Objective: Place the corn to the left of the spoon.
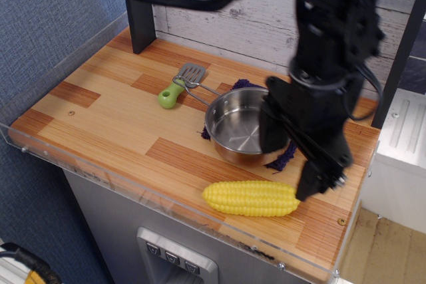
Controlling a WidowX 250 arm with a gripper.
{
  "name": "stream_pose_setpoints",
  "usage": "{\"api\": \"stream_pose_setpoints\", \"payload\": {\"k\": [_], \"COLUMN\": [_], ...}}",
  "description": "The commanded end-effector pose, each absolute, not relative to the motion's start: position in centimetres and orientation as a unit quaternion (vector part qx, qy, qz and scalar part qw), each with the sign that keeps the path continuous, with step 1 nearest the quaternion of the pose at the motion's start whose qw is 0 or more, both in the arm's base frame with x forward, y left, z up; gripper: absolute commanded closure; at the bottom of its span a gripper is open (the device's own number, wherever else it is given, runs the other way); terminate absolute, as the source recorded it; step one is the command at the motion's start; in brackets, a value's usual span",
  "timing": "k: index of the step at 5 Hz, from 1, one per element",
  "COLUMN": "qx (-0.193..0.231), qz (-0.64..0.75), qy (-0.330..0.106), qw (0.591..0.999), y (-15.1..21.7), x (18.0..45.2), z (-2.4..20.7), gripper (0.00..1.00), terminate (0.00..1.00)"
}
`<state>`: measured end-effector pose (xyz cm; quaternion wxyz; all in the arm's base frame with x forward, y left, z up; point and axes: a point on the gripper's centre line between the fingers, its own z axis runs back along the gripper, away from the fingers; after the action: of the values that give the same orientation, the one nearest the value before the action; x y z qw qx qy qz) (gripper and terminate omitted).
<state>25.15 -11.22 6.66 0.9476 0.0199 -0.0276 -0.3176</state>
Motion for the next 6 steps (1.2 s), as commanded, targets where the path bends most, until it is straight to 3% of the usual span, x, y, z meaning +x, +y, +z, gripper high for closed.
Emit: {"api": "stream_pose_setpoints", "payload": {"k": [1,3,6], "qx": [-0.001,0.003,-0.003], "qz": [-0.331,-0.323,-0.334], "qy": [-0.045,-0.049,-0.038], "qw": [0.943,0.945,0.942], "y": [-11.7,-8.9,-8.7], "x": [25.0,26.2,24.6], "z": [6.2,6.2,5.5], "gripper": [0.00,0.00,0.00], "terminate": [0.00,0.00,0.00]}}
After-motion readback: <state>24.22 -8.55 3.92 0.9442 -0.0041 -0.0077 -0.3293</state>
